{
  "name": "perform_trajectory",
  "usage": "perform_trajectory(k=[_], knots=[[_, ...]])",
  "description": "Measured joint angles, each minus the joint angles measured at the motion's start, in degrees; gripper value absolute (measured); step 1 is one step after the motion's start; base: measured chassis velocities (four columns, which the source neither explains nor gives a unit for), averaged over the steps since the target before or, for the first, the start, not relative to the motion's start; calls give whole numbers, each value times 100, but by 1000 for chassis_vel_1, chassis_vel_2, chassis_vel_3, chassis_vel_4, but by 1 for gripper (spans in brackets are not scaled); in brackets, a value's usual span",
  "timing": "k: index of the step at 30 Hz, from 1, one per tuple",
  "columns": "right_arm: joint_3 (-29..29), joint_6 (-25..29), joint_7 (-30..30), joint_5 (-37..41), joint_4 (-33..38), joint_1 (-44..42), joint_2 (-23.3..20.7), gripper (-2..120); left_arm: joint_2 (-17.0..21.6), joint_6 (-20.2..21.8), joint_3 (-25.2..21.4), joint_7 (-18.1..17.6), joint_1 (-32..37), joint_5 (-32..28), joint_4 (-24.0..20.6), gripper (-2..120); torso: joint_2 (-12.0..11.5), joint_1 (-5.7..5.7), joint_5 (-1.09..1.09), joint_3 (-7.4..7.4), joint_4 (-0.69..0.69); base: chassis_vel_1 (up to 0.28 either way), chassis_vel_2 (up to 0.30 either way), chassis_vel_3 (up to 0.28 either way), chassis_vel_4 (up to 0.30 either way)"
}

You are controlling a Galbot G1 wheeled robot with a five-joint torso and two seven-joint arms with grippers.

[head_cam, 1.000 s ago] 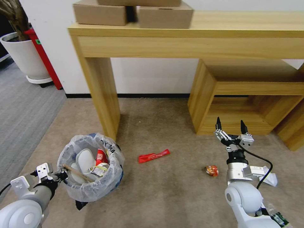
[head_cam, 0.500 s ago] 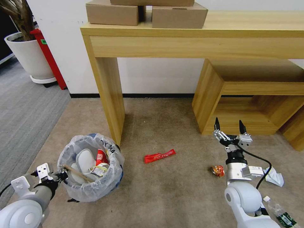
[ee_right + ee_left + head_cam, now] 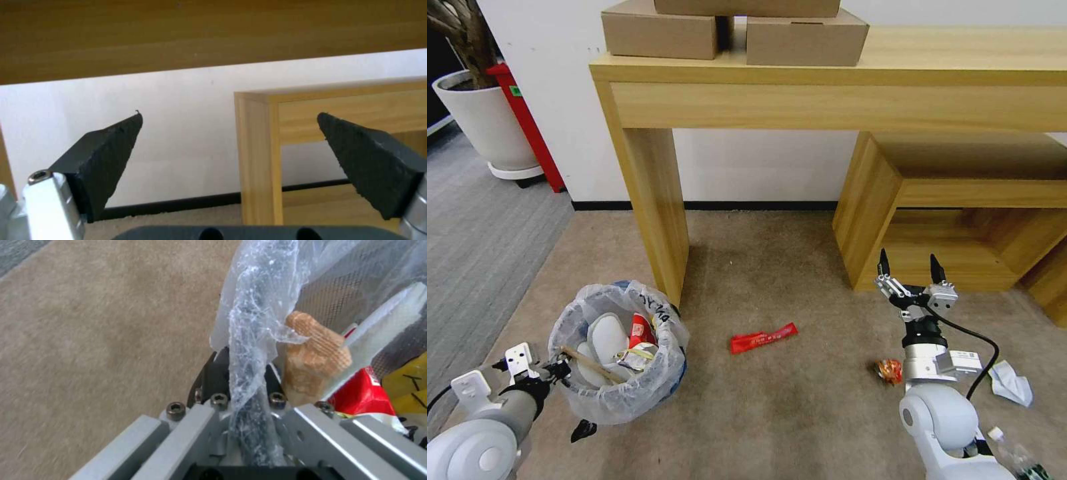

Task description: Pick up the trash bin and place the garbage on the floor into it.

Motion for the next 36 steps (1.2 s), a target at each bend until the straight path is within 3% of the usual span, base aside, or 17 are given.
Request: perform_trajectory(k=[8, 36], knots=[[-8, 89, -11, -12, 2, -15, 2, 100, -35, -23, 3, 10, 28, 36, -35, 1, 0, 0, -1, 0, 0, -105, 104, 112, -105], [-93, 2, -21, 233, 19, 56, -97, 100, 14, 55, 48, -26, 186, -10, -204, 1, 0, 0, -1, -1, 0, -2, 5, 2, -2]])
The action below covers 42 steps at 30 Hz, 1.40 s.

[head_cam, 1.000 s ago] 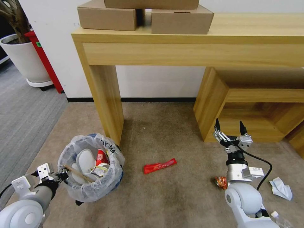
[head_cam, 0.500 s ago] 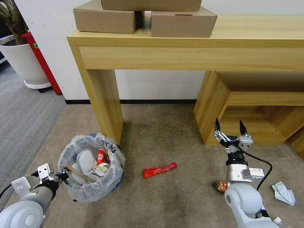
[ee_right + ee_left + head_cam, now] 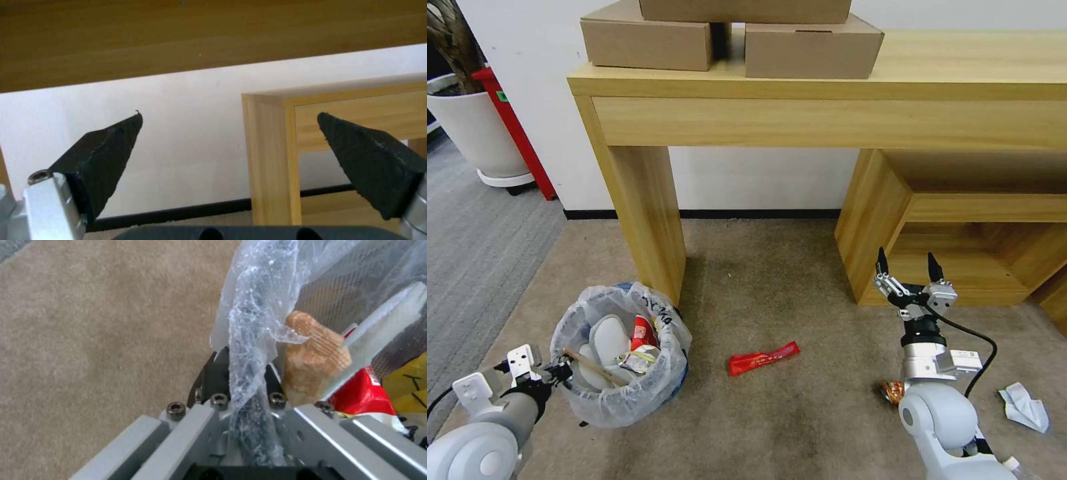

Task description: Pick up the trash bin and place the garbage on the floor into it.

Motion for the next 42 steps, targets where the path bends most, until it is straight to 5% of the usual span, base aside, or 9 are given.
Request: perform_trajectory(k=[16, 23, 31, 35, 42], knots=[[-257, -254, 45, 416, -39, 141, -271, 100, -36, 23, 75, -10, 326, 70, -344, 1, 0, 0, 0, 0, 0, 0, 0, 0, 0], [-1156, -1555, 1067, 1591, 123, 593, -742, 100, -75, 23, 66, -9, 308, 85, -318, 1, 0, 0, -2, 1, -1, 0, 0, 0, 0], [-2510, -3651, 3694, 4874, -410, 2101, -1052, 100, -158, 15, 86, -9, 216, 156, -200, 1, 0, 0, -1, 1, 1, 0, 0, 0, 0], [-2704, -3900, 4441, 5741, -799, 2443, -793, 100, -149, 11, 120, -13, 132, 158, -67, 1, 0, 0, 0, 1, 0, 0, 0, 0, 0], [-2869, -3973, 4599, 6006, -1659, 2653, -248, 100, -160, 9, 138, -24, -6, 156, 55, 1, 0, 0, -2, 0, 0, 0, 0, 0, 0]])
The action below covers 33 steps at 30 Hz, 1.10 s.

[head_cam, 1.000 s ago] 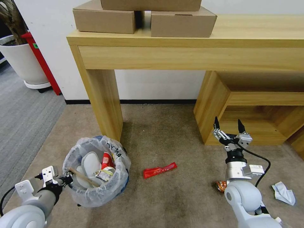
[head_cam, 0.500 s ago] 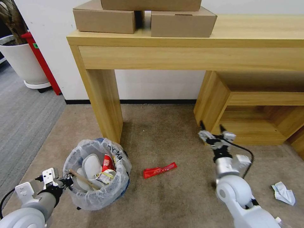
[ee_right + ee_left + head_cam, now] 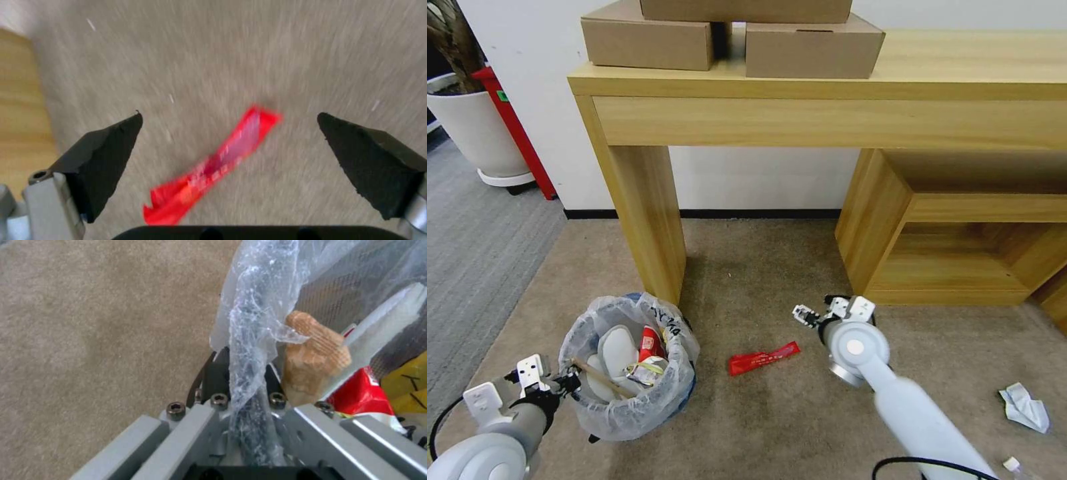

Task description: Pick up the trash bin and place the garbage on the floor into it.

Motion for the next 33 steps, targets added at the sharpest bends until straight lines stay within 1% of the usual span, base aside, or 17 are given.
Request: perform_trajectory(k=[1, 2, 5, 6, 8, 9, 12, 21, 28, 29, 31, 33], knots=[[-60, 23, -6, -55, -317, 32, 190, 100, -1, 0, 6, -10, -23, -5, 17, 1, 0, 0, 3, 1, 0, 0, 0, 0, 0], [-60, 23, -6, -55, -317, 32, 190, 100, -1, 0, 6, -10, -23, -5, 17, 1, 0, 0, 3, 1, 0, 0, 0, 0, 0], [-136, 74, -76, -219, -908, 92, 509, 100, 0, 0, 11, -26, -39, -8, 37, 1, 0, 0, 2, 0, 1, 0, 0, 0, 0], [-136, 74, -76, -219, -908, 92, 509, 100, 0, 0, 11, -26, -39, -8, 37, 1, 0, 0, 2, 0, 1, 0, 0, 0, 0], [-153, 110, -145, -357, -1245, 138, 691, 100, -6, 0, 11, -28, -40, -9, 38, 1, 0, -1, 1, 0, 1, 0, 0, 0, 0], [-153, 110, -145, -357, -1245, 138, 691, 100, -6, 0, 11, -28, -40, -9, 38, 1, 0, -1, 1, 0, 1, 0, 0, 0, 0], [-199, 139, -275, -547, -1547, 195, 869, 100, -20, -10, 2, -29, -6, -8, 37, 1, 0, 0, 0, 0, 0, 0, 0, 0, 0], [-268, 198, -431, -823, -1886, 276, 1101, 100, -38, -35, -20, -29, 49, -4, -33, 1, 0, 0, 2, 0, 1, 0, 0, 0, 0], [-293, 288, -580, -1066, -2212, 303, 1229, 97, -77, -45, -2, -29, 77, 14, -62, 1, 0, -1, 2, 0, 1, 0, 0, 0, 0], [-314, 318, -614, -1110, -2256, 306, 1239, 96, -84, -47, 4, -29, 81, 20, -67, 1, 0, -1, 1, 0, 0, 0, 0, 0, 0], [-337, 348, -676, -1157, -2353, 328, 1266, 88, -96, -57, 8, -26, 102, 37, -86, 1, 0, 0, 2, 0, 0, 0, 0, 0, 0], [-348, 363, -704, -1182, -2407, 347, 1280, 86, -99, -60, 8, -25, 112, 43, -97, 1, 0, -1, 2, 0, 0, 0, 0, 0, 0]])
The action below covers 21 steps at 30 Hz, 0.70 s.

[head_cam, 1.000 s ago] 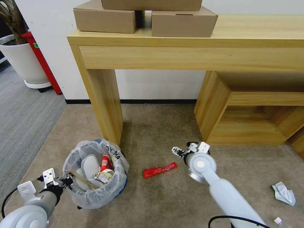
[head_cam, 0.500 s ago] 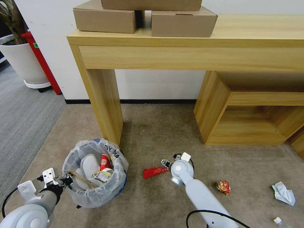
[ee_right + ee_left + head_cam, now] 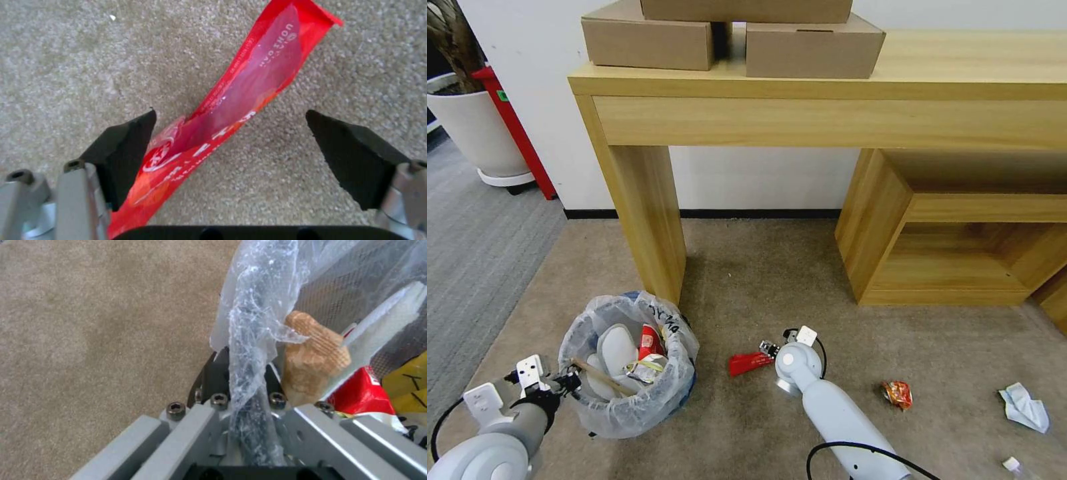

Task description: Pick up the trash bin and place the garbage on the floor into it.

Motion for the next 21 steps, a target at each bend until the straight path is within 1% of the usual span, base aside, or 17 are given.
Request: perform_trajectory(k=[1, 3, 4, 7, 9, 10, 11, 12, 13, 15, 16, 19, 20, 21], knots=[[-27, 38, -48, -63, -95, 25, 21, 82, -6, -5, 0, 1, 16, 5, -17, 1, 0, 0, 0, 0, 0, 0, 0, 0, 0], [-48, 70, -90, -114, -158, 38, 31, 80, -11, -7, -1, 2, 31, 5, -31, 1, 0, 0, 0, 0, 0, 0, 0, 0, 0], [-73, 98, -134, -161, -217, 50, 38, 78, -14, -9, -2, 2, 47, 6, -44, 1, 0, 0, 0, 0, 0, 0, 0, 0, 0], [-125, 160, -263, -284, -407, 94, 79, 64, -32, -19, -4, 3, 91, 6, -86, 1, 0, 0, 0, 0, 0, 0, 0, 0, 0], [-137, 185, -295, -329, -460, 105, 94, 62, -36, -21, -4, 3, 95, 6, -96, 1, 0, 0, 0, 0, 0, 0, 0, 0, 0], [-160, 212, -341, -371, -506, 110, 106, 56, -41, -24, -4, 3, 98, 6, -101, 1, 0, 0, 0, 0, 0, 0, 0, 0, 0], [-176, 230, -377, -411, -544, 111, 117, 52, -50, -28, -4, 4, 106, 6, -105, 1, 0, 0, 0, 0, 0, 0, 0, 0, 0], [-176, 230, -377, -411, -544, 111, 117, 52, -50, -28, -4, 4, 106, 6, -105, 1, 0, 0, 0, 0, 0, 0, 0, 0, 0], [-190, 243, -412, -452, -577, 114, 134, 45, -56, -30, 2, 3, 111, 7, -105, 1, 0, 0, 0, 0, 0, 0, 0, 0, 0], [-215, 271, -469, -539, -641, 123, 168, 37, -70, -37, 16, 3, 108, 10, -105, 1, 0, 0, 0, 0, 0, 0, 0, 0, 0], [-215, 271, -469, -539, -641, 123, 168, 37, -70, -37, 16, 3, 108, 10, -105, 1, 0, 0, 0, 0, 0, 0, 0, 0, 0], [-268, 315, -543, -652, -671, 125, 168, 25, -91, -51, 30, 7, 99, 16, -98, 1, 0, 0, 1, 0, 0, 0, 0, 0, 0], [-268, 315, -543, -652, -671, 125, 168, 25, -91, -51, 30, 7, 99, 16, -98, 1, 0, 0, 1, 0, 0, 0, 0, 0, 0], [-275, 321, -565, -673, -676, 125, 152, 22, -93, -57, 31, 10, 101, 20, -91, 1, 0, 0, 0, 0, 0, 0, 0, 0, 0]])
